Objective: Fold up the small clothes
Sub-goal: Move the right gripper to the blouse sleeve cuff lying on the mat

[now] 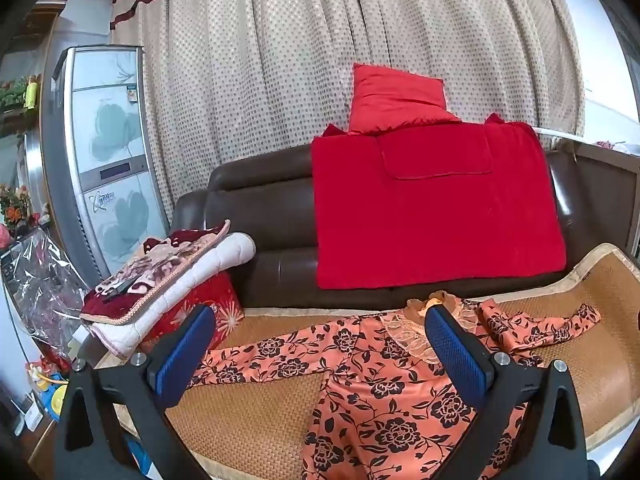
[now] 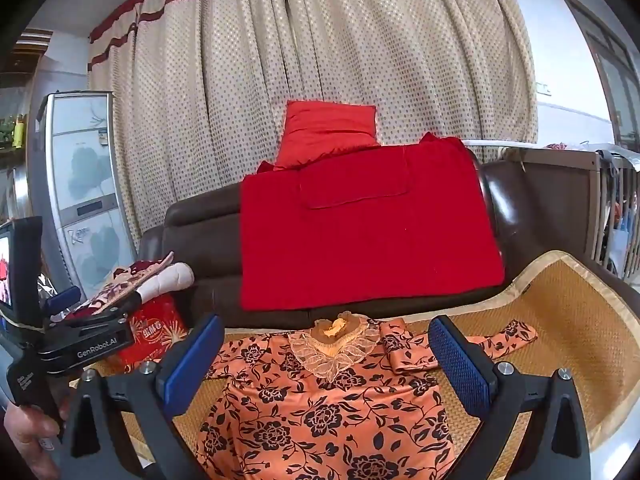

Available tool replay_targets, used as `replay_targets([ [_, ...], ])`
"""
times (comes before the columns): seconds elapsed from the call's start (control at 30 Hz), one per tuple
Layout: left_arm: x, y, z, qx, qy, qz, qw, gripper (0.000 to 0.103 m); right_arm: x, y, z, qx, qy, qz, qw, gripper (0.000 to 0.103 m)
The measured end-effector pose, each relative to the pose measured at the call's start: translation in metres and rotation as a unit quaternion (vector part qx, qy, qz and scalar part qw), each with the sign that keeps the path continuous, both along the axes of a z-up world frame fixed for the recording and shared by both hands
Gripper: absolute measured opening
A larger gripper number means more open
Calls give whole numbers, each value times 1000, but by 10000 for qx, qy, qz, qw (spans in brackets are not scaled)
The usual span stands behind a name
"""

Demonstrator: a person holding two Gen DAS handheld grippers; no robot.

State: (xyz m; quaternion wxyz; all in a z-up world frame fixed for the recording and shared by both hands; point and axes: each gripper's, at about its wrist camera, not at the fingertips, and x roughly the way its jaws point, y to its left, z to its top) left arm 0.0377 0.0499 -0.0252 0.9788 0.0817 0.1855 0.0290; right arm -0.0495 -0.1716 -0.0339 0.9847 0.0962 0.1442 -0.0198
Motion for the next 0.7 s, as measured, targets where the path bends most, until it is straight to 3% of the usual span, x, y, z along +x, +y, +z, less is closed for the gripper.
replay_targets([
  [0.27, 10, -1, -7, 17, 86, 16, 10000, 103, 10, 0, -4, 56, 148, -21, 9999, 103],
  [0.7, 58, -18, -35, 133, 384, -36, 9992, 103, 57, -18, -48, 236, 448, -140, 9986, 103],
])
